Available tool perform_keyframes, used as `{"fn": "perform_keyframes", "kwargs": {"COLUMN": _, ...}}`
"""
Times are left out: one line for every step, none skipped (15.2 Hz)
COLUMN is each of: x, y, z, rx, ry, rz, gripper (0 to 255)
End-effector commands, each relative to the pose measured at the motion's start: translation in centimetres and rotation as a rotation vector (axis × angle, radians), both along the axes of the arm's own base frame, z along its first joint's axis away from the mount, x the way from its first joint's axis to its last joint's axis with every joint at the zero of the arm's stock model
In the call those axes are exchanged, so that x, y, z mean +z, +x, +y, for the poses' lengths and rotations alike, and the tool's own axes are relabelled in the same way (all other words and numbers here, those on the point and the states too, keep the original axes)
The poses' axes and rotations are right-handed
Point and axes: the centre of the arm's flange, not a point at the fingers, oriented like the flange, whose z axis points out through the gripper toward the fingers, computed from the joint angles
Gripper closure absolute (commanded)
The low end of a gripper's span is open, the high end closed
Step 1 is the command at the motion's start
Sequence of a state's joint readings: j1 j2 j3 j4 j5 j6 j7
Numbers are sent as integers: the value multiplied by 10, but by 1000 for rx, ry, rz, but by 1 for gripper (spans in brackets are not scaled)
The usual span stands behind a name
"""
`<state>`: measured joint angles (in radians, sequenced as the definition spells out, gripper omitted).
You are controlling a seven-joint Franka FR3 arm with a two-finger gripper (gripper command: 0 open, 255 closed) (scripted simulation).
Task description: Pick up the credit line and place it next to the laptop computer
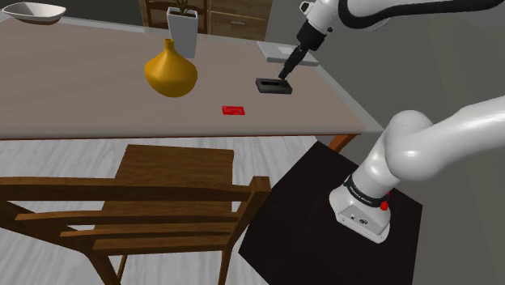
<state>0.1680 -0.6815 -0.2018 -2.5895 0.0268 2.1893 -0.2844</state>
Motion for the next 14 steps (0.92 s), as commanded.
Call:
{"fn": "perform_keyframes", "kwargs": {"x": -21, "y": 14, "z": 2, "rx": 76, "ry": 11, "rz": -38, "gripper": 0}}
{"fn": "perform_keyframes", "kwargs": {"x": -31, "y": 21, "z": 4, "rx": 113, "ry": 17, "rz": -54, "gripper": 0}}
{"fn": "perform_keyframes", "kwargs": {"x": -41, "y": 28, "z": 7, "rx": 149, "ry": 24, "rz": -71, "gripper": 0}}
{"fn": "perform_keyframes", "kwargs": {"x": -51, "y": 35, "z": 10, "rx": 186, "ry": 30, "rz": -87, "gripper": 0}}
{"fn": "perform_keyframes", "kwargs": {"x": -60, "y": 42, "z": 13, "rx": 222, "ry": 36, "rz": -103, "gripper": 0}}
{"fn": "perform_keyframes", "kwargs": {"x": -70, "y": 49, "z": 17, "rx": 259, "ry": 42, "rz": -120, "gripper": 0}}
{"fn": "perform_keyframes", "kwargs": {"x": -79, "y": 56, "z": 21, "rx": 296, "ry": 49, "rz": -136, "gripper": 0}}
{"fn": "perform_keyframes", "kwargs": {"x": -89, "y": 63, "z": 25, "rx": 332, "ry": 55, "rz": -152, "gripper": 0}}
{"fn": "perform_keyframes", "kwargs": {"x": -98, "y": 70, "z": 29, "rx": 369, "ry": 62, "rz": -169, "gripper": 0}}
{"fn": "perform_keyframes", "kwargs": {"x": -107, "y": 77, "z": 34, "rx": 405, "ry": 68, "rz": -185, "gripper": 0}}
{"fn": "perform_keyframes", "kwargs": {"x": -116, "y": 84, "z": 39, "rx": 442, "ry": 74, "rz": -201, "gripper": 0}}
{"fn": "perform_keyframes", "kwargs": {"x": -125, "y": 91, "z": 45, "rx": 479, "ry": 80, "rz": -218, "gripper": 0}}
{"fn": "perform_keyframes", "kwargs": {"x": -133, "y": 98, "z": 51, "rx": 515, "ry": 87, "rz": -234, "gripper": 0}}
{"fn": "perform_keyframes", "kwargs": {"x": -142, "y": 104, "z": 57, "rx": 552, "ry": 93, "rz": -250, "gripper": 0}}
